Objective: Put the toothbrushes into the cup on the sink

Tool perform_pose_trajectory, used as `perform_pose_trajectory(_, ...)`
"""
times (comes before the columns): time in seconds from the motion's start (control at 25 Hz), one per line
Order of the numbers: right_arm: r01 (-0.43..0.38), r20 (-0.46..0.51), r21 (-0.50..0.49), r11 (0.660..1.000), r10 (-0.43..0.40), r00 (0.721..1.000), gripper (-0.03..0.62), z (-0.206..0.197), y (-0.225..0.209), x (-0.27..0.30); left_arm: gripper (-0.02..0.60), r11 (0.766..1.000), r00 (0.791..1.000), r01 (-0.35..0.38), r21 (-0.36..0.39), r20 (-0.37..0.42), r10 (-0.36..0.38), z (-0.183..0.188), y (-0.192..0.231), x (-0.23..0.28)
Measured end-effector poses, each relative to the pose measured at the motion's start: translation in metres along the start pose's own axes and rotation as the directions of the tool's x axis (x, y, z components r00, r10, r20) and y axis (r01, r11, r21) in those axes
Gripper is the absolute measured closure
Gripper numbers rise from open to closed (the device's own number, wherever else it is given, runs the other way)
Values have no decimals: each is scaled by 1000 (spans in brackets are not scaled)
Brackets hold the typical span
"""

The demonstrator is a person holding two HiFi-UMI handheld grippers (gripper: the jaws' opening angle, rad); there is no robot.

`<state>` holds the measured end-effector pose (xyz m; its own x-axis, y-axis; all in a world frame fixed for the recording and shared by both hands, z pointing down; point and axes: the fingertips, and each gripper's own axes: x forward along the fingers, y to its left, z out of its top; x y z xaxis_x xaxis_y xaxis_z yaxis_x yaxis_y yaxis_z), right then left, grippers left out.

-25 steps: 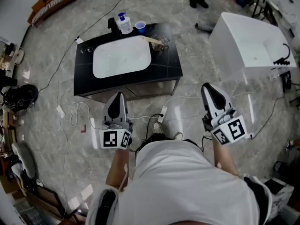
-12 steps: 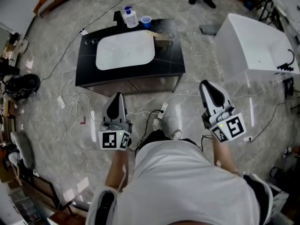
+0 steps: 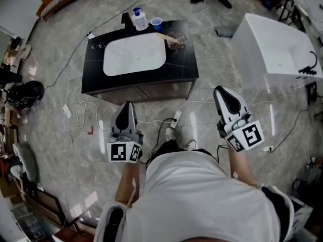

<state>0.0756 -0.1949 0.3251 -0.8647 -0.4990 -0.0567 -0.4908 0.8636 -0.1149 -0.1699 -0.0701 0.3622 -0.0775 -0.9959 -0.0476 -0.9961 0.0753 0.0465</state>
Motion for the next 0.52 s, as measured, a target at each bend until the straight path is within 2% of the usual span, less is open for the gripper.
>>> perform_pose_trajectory(0.52,7,5,-14,1000,-6,1000,545,5,3,-1,580,1000,1000,7,-15,19,-6,4,1,1)
